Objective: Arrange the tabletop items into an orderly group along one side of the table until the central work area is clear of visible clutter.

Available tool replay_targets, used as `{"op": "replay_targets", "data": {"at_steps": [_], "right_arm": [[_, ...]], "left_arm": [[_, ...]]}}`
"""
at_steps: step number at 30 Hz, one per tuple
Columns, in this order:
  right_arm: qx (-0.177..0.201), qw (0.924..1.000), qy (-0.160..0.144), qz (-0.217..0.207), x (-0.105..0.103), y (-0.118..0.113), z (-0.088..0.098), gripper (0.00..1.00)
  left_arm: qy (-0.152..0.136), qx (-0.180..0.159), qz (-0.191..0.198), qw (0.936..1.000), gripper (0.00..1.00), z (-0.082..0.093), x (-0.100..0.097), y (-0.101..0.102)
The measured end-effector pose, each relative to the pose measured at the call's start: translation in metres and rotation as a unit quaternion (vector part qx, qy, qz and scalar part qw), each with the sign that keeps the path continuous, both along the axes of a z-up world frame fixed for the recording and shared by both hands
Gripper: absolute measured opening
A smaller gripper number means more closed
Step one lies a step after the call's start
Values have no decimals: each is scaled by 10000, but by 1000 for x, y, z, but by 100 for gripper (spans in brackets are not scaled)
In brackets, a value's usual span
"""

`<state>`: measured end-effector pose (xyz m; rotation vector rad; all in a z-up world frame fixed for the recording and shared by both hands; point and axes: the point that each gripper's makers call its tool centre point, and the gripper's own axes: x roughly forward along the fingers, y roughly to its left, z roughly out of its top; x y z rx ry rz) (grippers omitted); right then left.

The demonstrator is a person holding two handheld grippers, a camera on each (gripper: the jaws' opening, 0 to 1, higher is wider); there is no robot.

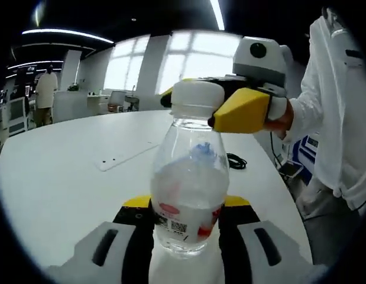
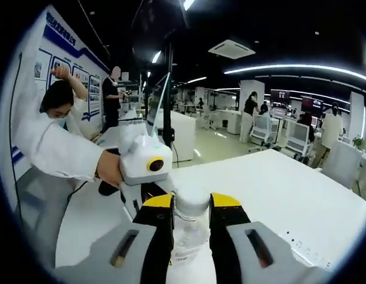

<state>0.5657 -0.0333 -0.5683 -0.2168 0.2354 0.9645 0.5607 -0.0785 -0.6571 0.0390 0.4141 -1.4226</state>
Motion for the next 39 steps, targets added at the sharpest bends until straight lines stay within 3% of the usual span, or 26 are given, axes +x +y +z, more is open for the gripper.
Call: {"op": "replay_targets", "data": {"at_steps": [21,39], "right_arm": [[-513,9984,-256,38,15,6,-31,20],[-664,9972,-318,-88,18,1,-35,20]], "left_arm": [[-109,269,-82,9995,43,-30,16,5],[-142,144,-136,9997,43,-32,20,1]]}}
